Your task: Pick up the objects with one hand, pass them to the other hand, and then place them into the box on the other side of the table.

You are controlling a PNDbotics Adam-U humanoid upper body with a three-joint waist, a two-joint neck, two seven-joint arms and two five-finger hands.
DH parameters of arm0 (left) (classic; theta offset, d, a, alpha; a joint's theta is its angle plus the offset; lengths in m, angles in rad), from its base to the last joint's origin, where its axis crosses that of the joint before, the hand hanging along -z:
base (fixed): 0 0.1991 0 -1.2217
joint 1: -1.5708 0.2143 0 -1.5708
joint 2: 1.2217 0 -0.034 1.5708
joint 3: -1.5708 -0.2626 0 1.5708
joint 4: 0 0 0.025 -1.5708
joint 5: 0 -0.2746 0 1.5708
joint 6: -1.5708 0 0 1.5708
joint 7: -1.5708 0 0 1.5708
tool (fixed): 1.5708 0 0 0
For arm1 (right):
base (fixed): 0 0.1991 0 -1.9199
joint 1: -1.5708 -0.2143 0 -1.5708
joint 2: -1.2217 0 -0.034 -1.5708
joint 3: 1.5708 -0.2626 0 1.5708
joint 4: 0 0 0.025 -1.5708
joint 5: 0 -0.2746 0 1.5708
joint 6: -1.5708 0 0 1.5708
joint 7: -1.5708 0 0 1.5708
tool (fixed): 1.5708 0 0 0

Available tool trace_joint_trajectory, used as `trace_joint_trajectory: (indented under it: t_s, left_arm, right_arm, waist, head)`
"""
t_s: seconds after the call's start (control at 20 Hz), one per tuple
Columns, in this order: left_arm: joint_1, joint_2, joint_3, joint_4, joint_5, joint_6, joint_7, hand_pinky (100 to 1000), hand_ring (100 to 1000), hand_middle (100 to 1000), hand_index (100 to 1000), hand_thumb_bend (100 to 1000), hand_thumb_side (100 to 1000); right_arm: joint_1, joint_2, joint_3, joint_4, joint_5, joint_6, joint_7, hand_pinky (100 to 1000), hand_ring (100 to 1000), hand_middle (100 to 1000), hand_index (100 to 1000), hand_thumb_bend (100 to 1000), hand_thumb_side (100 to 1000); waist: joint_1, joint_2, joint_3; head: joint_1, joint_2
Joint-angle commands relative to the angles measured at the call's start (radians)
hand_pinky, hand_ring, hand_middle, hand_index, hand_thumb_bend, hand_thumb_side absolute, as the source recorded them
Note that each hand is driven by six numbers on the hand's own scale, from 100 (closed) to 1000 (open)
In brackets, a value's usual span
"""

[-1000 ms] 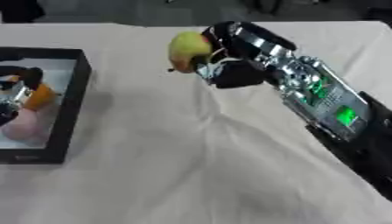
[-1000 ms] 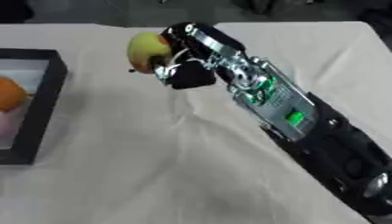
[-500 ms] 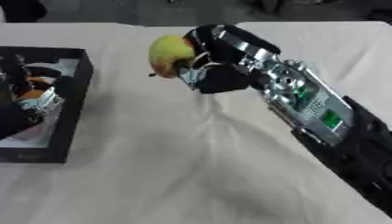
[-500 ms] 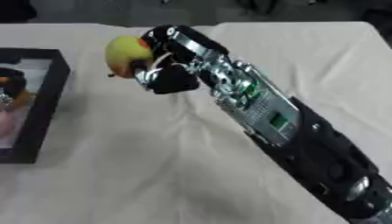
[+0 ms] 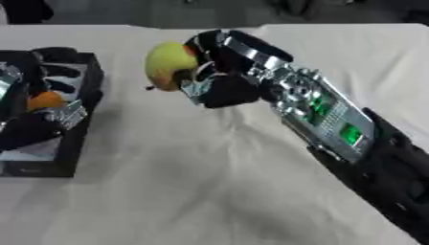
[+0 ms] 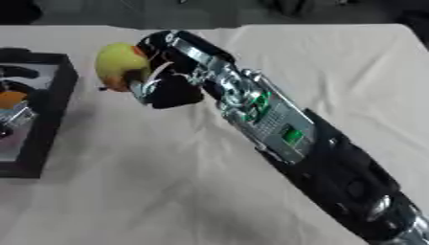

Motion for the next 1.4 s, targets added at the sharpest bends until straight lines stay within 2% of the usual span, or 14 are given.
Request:
trace_joint_trajectory:
  t_s: [0.05,0.8,0.9,1.2,1.4]
  left_arm:
    - [-0.024,0.005,-0.006,-0.007,-0.012,-0.012,-0.01,694,756,769,835,499,365]
    - [-0.062,-0.011,-0.038,-0.009,0.01,-0.067,-0.124,702,764,772,827,511,388]
    - [-0.064,-0.012,-0.038,-0.01,0.019,-0.076,-0.143,702,764,772,826,511,389]
    - [-0.066,-0.015,-0.037,-0.011,0.033,-0.094,-0.171,704,765,772,825,509,384]
    - [-0.071,-0.018,-0.036,-0.007,0.026,-0.085,-0.166,700,763,772,828,493,394]
  right_arm:
    - [-0.026,0.015,-0.001,-0.014,-0.003,0.001,0.008,727,732,615,591,100,100]
    - [-0.047,0.073,0.014,-0.002,-0.004,0.035,0.025,728,738,624,601,100,108]
    - [-0.049,0.077,0.012,-0.003,-0.006,0.044,0.017,707,737,629,605,100,133]
    - [-0.055,0.089,0.015,-0.018,0.03,0.082,0.0,650,733,639,614,100,133]
    - [-0.055,0.092,0.016,-0.023,0.033,0.084,0.012,655,735,639,613,100,134]
  waist:
    - [0.013,-0.018,0.001]
    - [0.012,-0.019,0.0]
    - [0.012,-0.018,0.0]
    - [0.011,-0.017,0.0]
    - [0.011,-0.017,0.0]
  head:
    - [0.003,-0.001]
    - [0.009,0.001]
    - [0.012,0.001]
    - [0.017,-0.001]
    - [0.02,-0.005]
